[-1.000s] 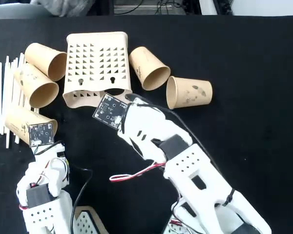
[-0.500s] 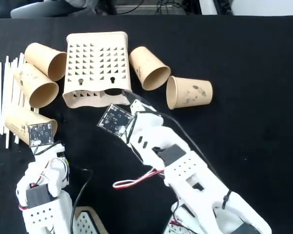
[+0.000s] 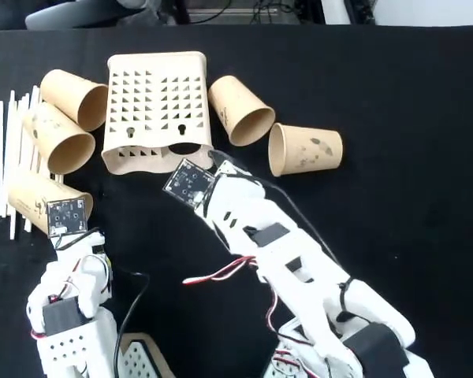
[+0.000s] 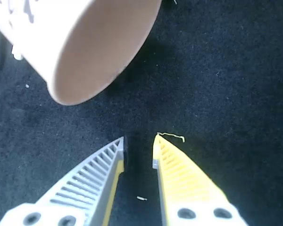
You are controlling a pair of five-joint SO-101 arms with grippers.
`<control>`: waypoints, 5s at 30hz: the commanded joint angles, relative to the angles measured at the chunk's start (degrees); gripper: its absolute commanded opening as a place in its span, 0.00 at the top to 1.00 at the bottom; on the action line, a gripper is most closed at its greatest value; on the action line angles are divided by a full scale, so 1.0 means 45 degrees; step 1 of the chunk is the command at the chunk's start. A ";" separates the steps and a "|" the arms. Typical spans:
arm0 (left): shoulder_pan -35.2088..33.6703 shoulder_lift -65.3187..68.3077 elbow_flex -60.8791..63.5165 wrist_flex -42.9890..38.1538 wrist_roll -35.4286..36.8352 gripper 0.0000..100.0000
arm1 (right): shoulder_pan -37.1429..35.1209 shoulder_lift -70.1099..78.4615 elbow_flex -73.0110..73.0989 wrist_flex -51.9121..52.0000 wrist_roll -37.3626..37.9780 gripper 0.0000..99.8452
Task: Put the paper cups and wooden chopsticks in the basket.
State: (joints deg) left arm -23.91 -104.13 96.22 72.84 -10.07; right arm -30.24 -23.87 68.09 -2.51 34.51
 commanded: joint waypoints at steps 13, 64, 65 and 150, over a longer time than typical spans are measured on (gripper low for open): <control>-0.0010 -0.0098 0.0244 0.0039 -0.0078 0.89 | 0.0508 0.0107 -0.1338 -0.1524 -0.0078 0.81; -0.0010 -0.0098 0.0244 0.0039 -0.0078 0.89 | 0.0860 0.4777 -0.1065 -0.8928 0.2950 0.99; -0.0010 -0.0098 0.0244 0.0039 -0.0078 0.89 | 0.0860 0.4190 -0.0752 -0.8733 0.2930 0.99; -0.0010 -0.0098 0.0244 0.0039 -0.0078 0.89 | 0.1153 0.2100 -1.6947 1.8637 -0.5900 0.70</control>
State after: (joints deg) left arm -24.00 -104.22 96.22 72.84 -10.07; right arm -22.77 -12.09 -2.07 78.20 7.43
